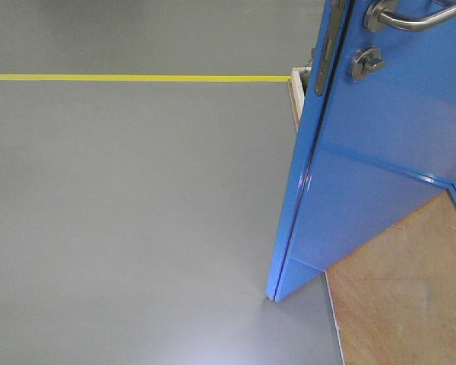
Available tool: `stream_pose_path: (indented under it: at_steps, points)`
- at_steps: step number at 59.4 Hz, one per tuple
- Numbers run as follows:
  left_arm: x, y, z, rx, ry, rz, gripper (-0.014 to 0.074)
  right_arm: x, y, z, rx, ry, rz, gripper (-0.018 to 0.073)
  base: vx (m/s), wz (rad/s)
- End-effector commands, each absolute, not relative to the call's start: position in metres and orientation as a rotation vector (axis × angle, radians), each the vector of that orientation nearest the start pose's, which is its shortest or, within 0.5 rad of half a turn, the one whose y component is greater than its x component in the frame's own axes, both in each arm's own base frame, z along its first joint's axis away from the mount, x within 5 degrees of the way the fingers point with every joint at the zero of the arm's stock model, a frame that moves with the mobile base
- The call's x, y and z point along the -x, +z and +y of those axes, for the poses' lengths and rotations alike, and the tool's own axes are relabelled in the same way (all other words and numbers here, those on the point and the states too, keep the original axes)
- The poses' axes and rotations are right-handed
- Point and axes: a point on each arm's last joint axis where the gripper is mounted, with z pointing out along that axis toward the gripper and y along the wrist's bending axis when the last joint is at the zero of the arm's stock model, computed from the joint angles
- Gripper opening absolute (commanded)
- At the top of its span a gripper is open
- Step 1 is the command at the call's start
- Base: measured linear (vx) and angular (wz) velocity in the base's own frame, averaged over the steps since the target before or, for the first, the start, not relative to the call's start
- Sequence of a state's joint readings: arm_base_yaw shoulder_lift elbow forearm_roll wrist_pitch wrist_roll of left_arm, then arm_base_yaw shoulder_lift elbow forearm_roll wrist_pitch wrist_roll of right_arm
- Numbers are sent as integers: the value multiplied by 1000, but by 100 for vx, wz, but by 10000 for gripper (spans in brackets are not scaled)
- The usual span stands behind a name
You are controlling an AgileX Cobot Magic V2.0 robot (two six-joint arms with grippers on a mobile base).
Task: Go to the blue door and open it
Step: 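Keep swinging the blue door open with the right gripper against its face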
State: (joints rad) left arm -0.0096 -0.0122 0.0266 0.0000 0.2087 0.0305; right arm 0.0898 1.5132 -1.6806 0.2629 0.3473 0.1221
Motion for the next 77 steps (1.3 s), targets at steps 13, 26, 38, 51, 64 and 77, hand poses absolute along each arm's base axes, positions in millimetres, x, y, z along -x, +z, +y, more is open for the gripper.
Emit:
stream_pose_path:
  at_steps: [13, 26, 38, 51, 64, 77]
  points:
    - [-56, 192, -1, -35, 9, 1616, 70, -333, 511, 35, -160, 417, 1525, -8, 0, 0]
    - [-56, 192, -1, -35, 9, 1616, 70, -333, 511, 35, -160, 417, 1525, -8, 0, 0]
    - [-56, 192, -1, -35, 9, 1616, 70, -333, 511, 35, -160, 417, 1526, -8, 0, 0]
    - [-56, 192, -1, -35, 9, 1616, 70, -333, 511, 35, -160, 417, 1526, -8, 4, 2]
    - [-56, 192, -1, -35, 9, 1616, 70, -333, 511, 35, -160, 417, 1526, -8, 13, 1]
    - [-56, 192, -1, -35, 9, 1616, 70, -333, 511, 35, -160, 417, 1526, -8, 20, 5]
